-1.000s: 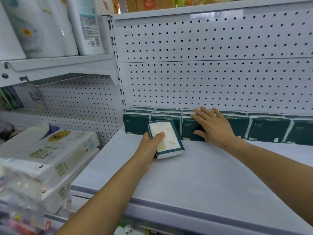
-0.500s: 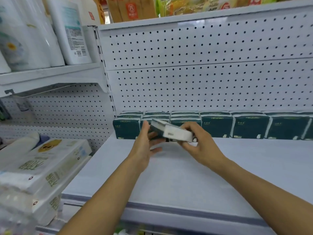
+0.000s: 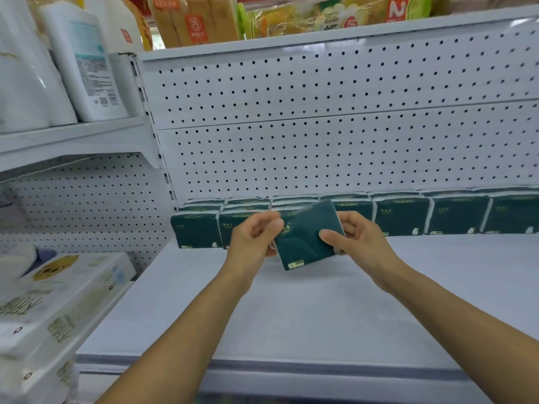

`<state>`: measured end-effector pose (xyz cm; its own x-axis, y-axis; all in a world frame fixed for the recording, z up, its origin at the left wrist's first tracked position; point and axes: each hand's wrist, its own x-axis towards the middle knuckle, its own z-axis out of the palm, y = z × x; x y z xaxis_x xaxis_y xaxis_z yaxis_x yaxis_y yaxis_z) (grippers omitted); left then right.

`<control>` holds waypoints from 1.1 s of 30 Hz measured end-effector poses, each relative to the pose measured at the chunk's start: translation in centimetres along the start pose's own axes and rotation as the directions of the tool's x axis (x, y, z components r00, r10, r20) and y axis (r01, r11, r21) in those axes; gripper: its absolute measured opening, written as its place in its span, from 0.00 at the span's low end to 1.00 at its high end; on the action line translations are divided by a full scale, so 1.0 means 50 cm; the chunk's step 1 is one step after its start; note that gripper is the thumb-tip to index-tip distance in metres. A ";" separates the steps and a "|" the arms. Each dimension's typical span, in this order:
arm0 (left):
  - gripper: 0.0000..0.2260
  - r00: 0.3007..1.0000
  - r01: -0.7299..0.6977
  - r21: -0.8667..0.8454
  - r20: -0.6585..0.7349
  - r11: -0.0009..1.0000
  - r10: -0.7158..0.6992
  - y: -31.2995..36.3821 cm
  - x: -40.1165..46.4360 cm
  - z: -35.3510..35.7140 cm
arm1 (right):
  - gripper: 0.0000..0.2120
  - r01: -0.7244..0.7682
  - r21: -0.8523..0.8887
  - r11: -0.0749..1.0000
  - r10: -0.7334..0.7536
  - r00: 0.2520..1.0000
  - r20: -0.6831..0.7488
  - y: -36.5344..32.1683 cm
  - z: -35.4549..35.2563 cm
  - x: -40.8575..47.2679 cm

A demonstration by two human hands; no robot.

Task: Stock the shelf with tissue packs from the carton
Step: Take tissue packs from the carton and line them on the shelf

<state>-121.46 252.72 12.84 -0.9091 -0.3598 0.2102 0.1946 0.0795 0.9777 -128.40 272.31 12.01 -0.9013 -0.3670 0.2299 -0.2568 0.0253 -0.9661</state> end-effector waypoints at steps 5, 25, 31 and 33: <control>0.06 0.980 -0.120 0.283 0.187 0.952 0.068 -0.038 -0.007 0.040 | 0.11 -0.015 -0.195 0.981 0.018 1.000 0.012 0.037 -0.086 -0.015; 0.36 0.927 -0.271 0.955 0.292 -0.117 0.235 -0.095 0.167 0.059 | 0.10 -0.062 -0.474 0.878 -0.110 0.939 -0.327 0.122 -0.158 0.104; 0.36 0.927 -0.283 0.952 0.302 -0.113 0.224 -0.096 0.171 0.059 | 0.14 -0.084 -0.461 0.883 -0.117 0.913 -0.391 0.129 -0.144 0.114; 0.36 0.926 -0.288 0.950 0.308 -0.120 0.217 -0.096 0.171 0.057 | 0.15 -0.104 -0.480 0.871 -0.113 0.909 -0.402 0.132 -0.141 0.117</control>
<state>-131.23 251.92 9.94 -0.9135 -0.0298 0.4057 -0.1117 0.9773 -0.1798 -137.82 276.89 7.82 -0.9303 0.0371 0.3649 -0.2974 0.5061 -0.8096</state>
